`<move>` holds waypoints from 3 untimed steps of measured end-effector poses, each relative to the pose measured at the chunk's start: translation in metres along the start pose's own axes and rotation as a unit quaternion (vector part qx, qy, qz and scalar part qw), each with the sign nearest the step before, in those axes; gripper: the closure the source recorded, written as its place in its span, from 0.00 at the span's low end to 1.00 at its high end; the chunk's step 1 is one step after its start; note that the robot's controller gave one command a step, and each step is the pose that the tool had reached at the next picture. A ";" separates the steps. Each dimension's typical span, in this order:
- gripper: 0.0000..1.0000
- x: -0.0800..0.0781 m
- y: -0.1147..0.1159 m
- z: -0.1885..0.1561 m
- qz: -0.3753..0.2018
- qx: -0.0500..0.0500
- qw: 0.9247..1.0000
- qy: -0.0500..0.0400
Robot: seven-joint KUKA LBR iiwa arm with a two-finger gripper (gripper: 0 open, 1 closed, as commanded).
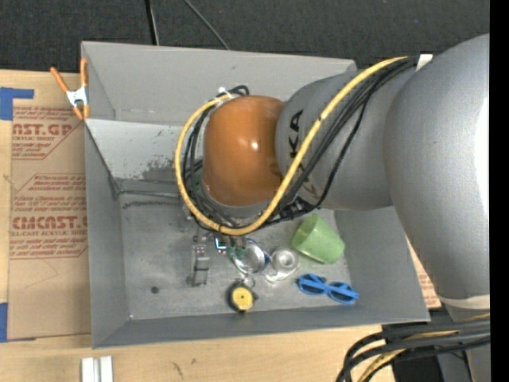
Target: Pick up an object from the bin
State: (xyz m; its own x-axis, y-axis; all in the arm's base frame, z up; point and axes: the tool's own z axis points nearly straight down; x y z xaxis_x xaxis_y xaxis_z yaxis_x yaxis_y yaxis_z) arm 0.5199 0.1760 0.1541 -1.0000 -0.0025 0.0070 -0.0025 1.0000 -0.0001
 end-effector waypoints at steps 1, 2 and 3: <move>0.00 0.035 -0.092 0.085 -0.108 0.000 0.994 -0.009; 0.00 0.030 -0.129 0.054 -0.210 0.001 0.978 -0.005; 0.00 0.024 -0.128 0.055 -0.341 0.001 0.940 -0.004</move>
Offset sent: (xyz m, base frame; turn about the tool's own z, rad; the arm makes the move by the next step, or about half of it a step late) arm -0.0384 -0.0906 -0.0841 -0.2209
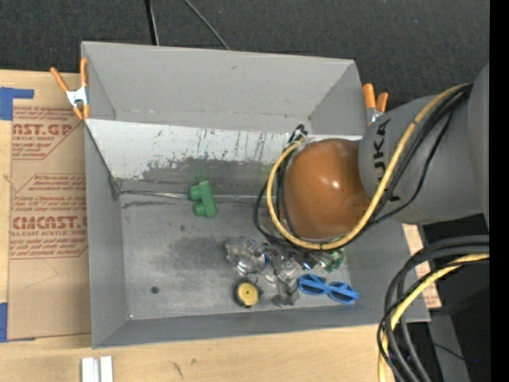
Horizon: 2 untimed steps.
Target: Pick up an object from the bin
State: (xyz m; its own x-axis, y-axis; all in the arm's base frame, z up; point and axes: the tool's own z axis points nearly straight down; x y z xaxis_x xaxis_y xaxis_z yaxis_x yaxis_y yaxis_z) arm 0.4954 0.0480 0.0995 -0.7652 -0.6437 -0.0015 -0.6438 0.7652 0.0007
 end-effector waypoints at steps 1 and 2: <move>0.00 -0.008 -0.007 0.031 -0.338 -0.001 0.941 0.000; 0.00 -0.026 -0.007 0.030 -0.381 -0.001 0.924 0.000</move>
Offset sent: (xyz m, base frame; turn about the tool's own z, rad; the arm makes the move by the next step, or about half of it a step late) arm 0.0109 -0.0013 -0.0295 -0.6902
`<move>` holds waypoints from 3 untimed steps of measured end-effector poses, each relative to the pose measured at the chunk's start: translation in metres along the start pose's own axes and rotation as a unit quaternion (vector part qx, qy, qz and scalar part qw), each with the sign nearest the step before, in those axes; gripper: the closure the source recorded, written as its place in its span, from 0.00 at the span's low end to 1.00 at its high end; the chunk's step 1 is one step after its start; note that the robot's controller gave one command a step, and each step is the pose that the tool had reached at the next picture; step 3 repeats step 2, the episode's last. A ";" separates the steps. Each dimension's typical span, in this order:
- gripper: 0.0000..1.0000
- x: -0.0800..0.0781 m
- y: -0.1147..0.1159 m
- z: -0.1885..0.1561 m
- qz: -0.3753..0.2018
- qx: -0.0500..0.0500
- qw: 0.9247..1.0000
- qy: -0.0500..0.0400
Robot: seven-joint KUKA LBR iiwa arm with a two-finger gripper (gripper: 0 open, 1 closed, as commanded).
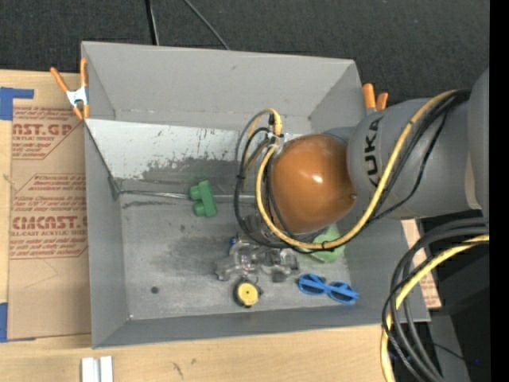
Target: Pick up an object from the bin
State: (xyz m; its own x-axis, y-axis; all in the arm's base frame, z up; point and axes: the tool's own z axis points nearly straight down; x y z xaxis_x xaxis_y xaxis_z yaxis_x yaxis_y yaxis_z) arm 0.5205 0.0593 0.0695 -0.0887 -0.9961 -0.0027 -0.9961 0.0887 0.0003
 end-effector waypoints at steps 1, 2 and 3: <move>1.00 0.000 0.000 0.000 0.000 0.000 1.000 0.000; 1.00 -0.002 -0.001 -0.093 0.001 0.004 1.000 -0.001; 1.00 -0.002 -0.001 -0.093 0.001 0.004 1.000 -0.001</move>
Offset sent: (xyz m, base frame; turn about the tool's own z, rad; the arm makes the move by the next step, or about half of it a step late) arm 0.0000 0.0000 0.0000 0.0000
